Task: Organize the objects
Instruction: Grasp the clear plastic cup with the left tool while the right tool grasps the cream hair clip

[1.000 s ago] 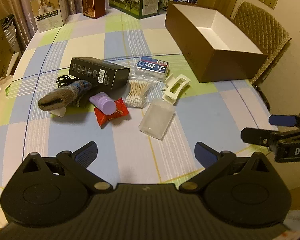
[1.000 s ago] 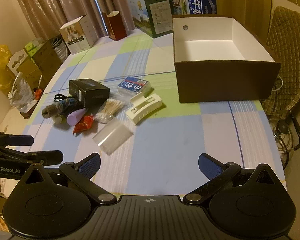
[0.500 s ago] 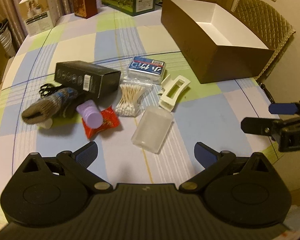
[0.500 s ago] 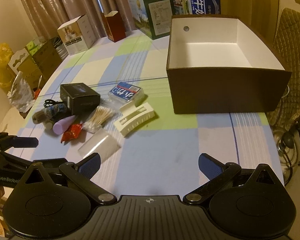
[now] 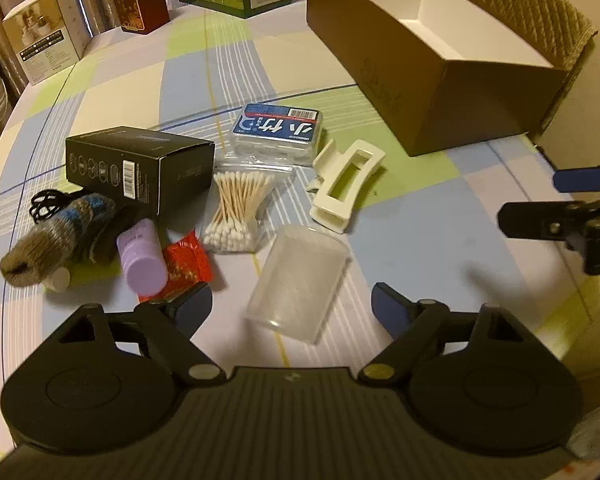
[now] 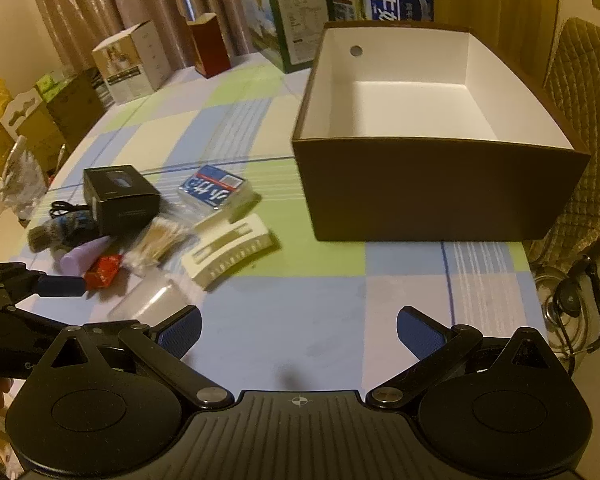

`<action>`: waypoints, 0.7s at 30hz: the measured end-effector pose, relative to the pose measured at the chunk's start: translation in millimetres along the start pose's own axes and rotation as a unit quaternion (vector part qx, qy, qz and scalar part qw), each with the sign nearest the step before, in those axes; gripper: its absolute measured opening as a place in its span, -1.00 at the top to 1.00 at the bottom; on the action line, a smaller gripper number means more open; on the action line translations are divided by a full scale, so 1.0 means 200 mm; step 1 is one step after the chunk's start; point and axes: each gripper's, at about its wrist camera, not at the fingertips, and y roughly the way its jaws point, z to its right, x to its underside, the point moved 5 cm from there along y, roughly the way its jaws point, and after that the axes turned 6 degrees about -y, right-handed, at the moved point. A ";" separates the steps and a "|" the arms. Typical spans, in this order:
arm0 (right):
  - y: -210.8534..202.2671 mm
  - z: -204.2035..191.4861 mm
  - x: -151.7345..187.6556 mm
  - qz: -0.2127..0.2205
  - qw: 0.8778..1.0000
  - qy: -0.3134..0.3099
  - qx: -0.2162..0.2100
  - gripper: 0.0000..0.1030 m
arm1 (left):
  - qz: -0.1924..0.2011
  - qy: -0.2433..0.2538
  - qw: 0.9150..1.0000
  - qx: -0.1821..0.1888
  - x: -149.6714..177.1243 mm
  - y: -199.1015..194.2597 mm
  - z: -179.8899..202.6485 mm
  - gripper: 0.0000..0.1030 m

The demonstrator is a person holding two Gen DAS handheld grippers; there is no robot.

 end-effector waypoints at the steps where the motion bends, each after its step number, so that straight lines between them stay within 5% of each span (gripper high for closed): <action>1: 0.01 0.01 0.00 -0.002 1.000 0.000 0.000 -0.97 | -0.001 0.002 1.000 -0.001 -0.01 0.02 0.00 -0.57; 12: 0.08 0.11 -0.05 -0.013 1.000 -0.007 -0.003 -0.97 | -0.019 0.027 0.999 0.000 -0.06 0.18 0.04 -0.43; 21: 0.14 0.12 -0.09 -0.016 0.999 -0.028 -0.030 -0.97 | -0.026 0.015 1.000 0.002 -0.05 0.25 0.04 -0.06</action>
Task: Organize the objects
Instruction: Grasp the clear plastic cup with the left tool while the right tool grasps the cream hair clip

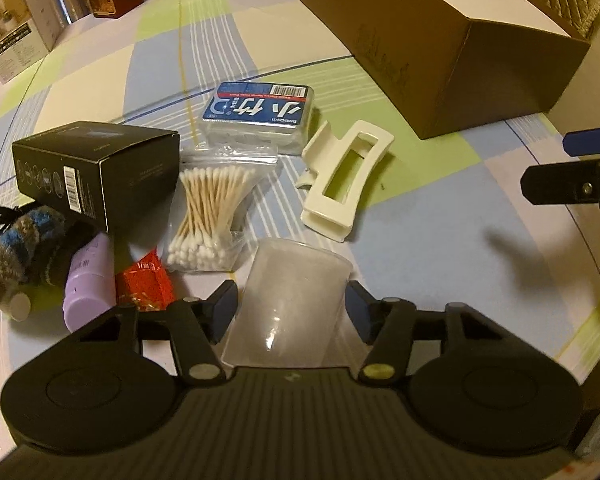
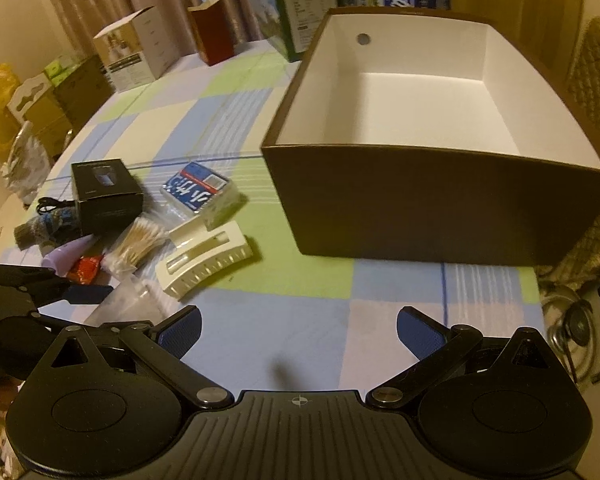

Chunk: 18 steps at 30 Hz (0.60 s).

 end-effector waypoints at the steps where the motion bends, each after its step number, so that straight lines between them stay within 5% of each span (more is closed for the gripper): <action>1: 0.01 -0.01 -0.01 0.002 1.000 -0.005 -0.007 -0.97 | 0.003 -0.003 1.000 0.000 0.00 0.00 0.00 -0.05; 18: 0.24 -0.30 -0.12 0.041 0.981 -0.162 -0.096 -0.75 | 0.040 -0.123 0.990 -0.064 0.09 -0.27 -0.10 0.02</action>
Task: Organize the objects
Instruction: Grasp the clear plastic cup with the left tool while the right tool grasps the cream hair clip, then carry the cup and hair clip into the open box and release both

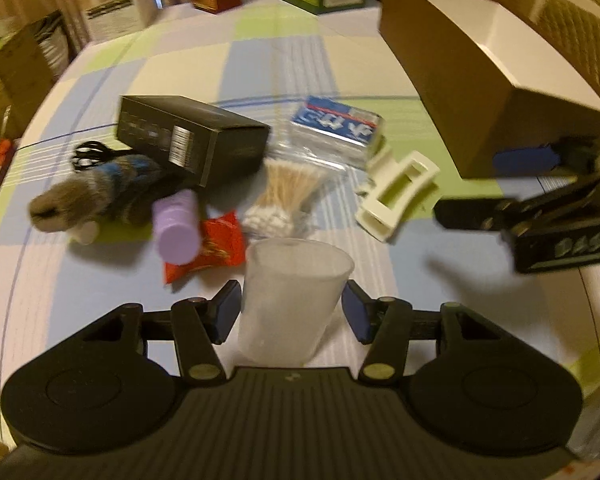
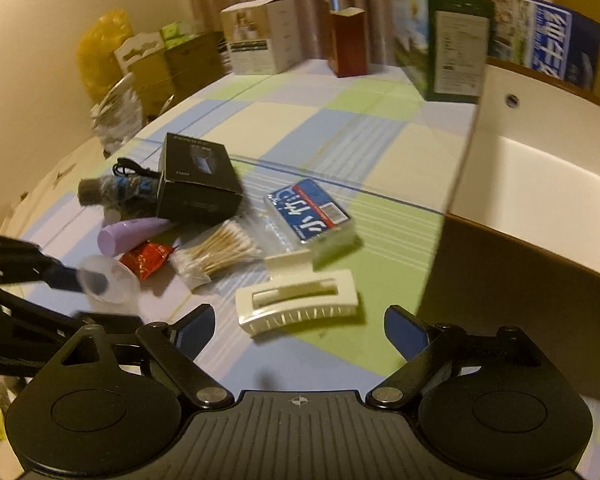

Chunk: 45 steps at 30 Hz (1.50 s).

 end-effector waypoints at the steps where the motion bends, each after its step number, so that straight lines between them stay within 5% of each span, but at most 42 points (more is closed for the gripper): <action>1: 0.03 -0.01 0.00 -0.002 1.000 -0.005 0.001 -0.75 | 0.004 -0.005 1.000 -0.004 -0.01 -0.01 -0.01 0.02; 21: 0.24 -0.03 0.01 -0.022 0.999 -0.037 0.023 -0.61 | -0.005 -0.024 0.999 -0.021 -0.09 0.04 -0.05 0.02; 35: -0.26 -0.02 -0.17 0.065 0.997 0.029 -0.026 -0.61 | 0.028 -0.007 1.000 0.003 -0.23 -0.12 -0.01 0.02; 45: -0.58 0.36 -0.20 0.112 0.987 0.088 0.074 -0.61 | 0.077 0.052 0.994 0.064 -0.50 -0.24 0.26 0.02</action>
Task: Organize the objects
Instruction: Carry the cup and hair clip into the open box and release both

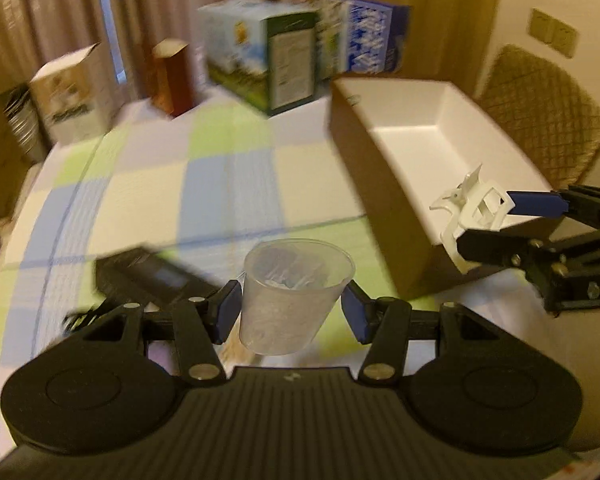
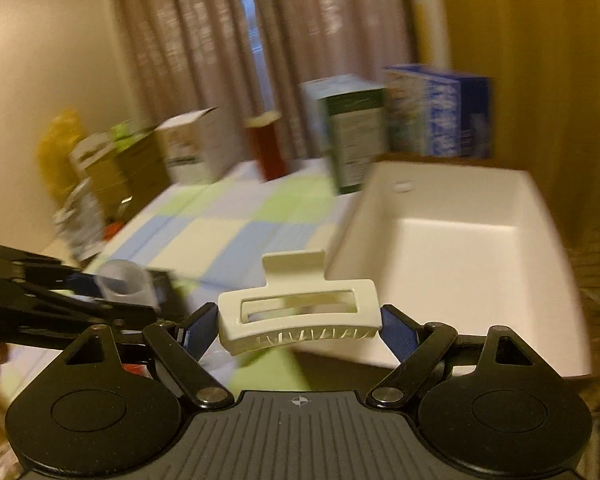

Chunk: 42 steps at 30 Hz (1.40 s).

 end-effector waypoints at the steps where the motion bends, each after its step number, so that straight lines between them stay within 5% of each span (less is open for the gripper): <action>1: -0.01 0.05 -0.01 0.001 1.000 0.004 0.013 -0.61 | 0.005 0.002 1.000 0.006 -0.03 0.01 0.04 0.02; 7: -0.02 0.34 -0.01 -0.009 0.997 0.013 0.072 -0.61 | 0.014 0.034 0.997 0.064 -0.20 0.11 0.30 0.02; 15: 0.12 0.55 0.01 -0.070 0.994 -0.030 0.074 -0.61 | -0.013 0.076 0.991 0.112 -0.37 0.35 0.61 0.02; 32: 0.33 0.68 0.11 -0.186 0.974 -0.124 0.033 -0.61 | -0.139 0.203 0.967 0.070 -0.27 0.83 0.79 0.08; 42: 0.35 0.69 0.10 -0.176 0.976 -0.130 0.015 -0.62 | -0.136 0.213 0.966 0.062 -0.27 0.84 0.80 -0.32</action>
